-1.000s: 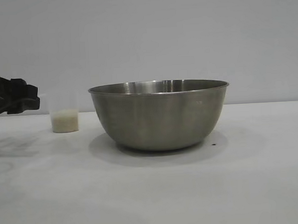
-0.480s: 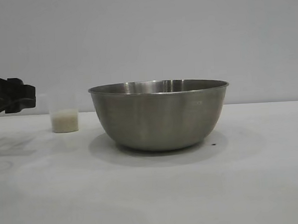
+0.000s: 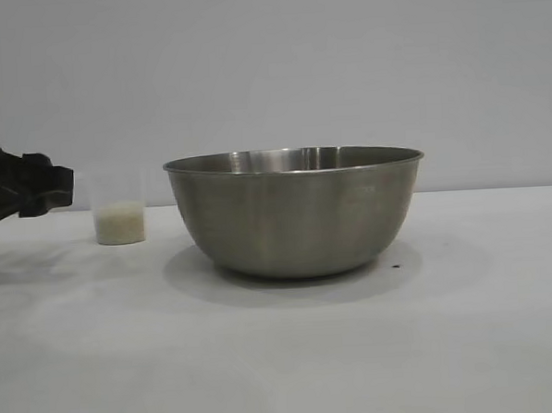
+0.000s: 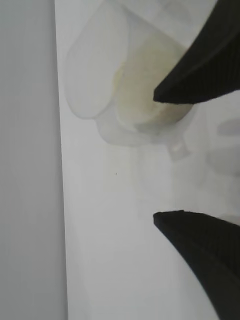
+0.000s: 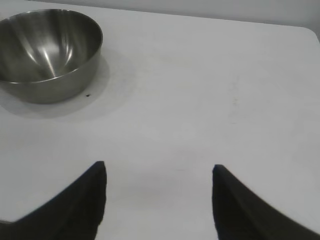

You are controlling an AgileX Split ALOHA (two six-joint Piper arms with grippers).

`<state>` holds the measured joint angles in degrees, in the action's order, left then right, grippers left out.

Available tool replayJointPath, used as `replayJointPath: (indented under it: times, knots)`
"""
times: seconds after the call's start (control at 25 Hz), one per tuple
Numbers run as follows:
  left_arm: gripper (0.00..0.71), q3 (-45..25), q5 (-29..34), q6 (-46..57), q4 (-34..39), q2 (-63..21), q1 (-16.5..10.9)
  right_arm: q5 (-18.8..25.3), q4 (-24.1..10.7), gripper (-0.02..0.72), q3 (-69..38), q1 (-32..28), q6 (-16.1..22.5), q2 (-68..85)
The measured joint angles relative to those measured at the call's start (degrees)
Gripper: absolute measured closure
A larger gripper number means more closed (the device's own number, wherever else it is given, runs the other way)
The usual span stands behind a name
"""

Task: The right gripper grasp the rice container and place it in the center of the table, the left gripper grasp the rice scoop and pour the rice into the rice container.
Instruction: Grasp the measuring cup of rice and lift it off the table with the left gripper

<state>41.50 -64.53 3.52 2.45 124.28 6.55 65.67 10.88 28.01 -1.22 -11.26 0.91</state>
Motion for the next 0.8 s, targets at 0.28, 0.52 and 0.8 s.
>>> replayJointPath:
  times: [0.28,0.52,0.8]
  knots:
    - [0.323,2.8,1.1,0.0,-0.1,2.0,0.0,0.0,0.0,0.301,0.0,0.0,0.0,0.0]
    - [0.323,5.2,1.4,0.0,-1.4,3.8,0.0,0.0,0.0,0.301,0.0,0.0,0.0,0.0]
    - [0.323,8.0,2.6,-1.0,-1.4,3.9,0.0,0.0,0.0,0.301,0.0,0.0,0.0,0.0]
